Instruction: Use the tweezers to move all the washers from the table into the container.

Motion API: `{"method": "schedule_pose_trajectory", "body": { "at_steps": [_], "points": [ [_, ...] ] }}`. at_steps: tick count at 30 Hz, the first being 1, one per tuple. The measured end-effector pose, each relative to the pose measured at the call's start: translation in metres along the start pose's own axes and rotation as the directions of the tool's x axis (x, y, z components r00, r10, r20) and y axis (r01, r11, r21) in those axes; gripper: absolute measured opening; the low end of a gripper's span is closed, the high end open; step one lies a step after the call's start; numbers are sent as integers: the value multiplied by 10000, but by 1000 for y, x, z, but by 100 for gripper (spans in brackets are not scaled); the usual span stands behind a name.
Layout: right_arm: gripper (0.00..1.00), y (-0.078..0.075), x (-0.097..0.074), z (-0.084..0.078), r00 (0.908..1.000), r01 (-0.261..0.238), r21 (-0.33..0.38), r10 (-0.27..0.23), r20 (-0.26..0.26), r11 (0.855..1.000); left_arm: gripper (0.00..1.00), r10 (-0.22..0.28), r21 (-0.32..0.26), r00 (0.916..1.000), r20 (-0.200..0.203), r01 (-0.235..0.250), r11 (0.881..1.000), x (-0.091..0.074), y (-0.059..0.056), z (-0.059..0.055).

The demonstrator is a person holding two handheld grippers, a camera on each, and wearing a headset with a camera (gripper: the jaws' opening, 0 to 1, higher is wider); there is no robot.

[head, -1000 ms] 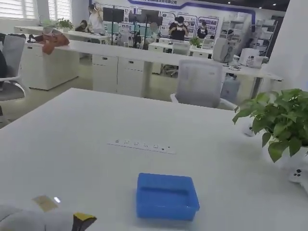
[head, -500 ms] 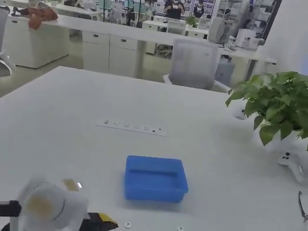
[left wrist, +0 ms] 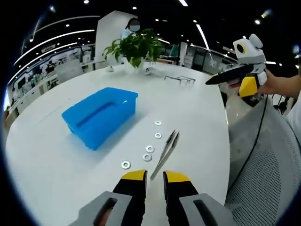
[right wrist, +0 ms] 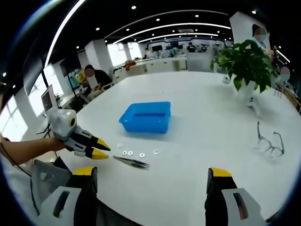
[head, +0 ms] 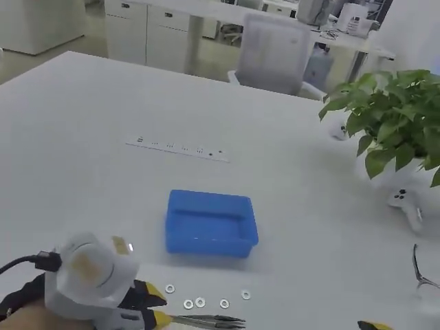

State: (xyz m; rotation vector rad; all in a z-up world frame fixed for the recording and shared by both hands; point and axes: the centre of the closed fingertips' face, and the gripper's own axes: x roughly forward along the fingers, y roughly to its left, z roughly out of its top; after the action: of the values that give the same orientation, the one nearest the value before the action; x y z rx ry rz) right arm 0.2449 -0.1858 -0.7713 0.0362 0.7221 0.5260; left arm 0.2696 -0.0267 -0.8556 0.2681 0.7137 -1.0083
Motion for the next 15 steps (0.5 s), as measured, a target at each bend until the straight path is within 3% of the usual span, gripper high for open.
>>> {"method": "schedule_pose_trajectory", "body": {
  "at_steps": [7,15],
  "points": [
    [95,4,2,-4,9997,-89,-52,88,-233,9999,9,-182,365,9996,-202,190,9992,12,-2,-5],
    [95,10,2,-6,9990,-209,-169,202,-390,9996,3,-231,1198,9982,-554,296,9924,18,-5,-12]
  ]
}}
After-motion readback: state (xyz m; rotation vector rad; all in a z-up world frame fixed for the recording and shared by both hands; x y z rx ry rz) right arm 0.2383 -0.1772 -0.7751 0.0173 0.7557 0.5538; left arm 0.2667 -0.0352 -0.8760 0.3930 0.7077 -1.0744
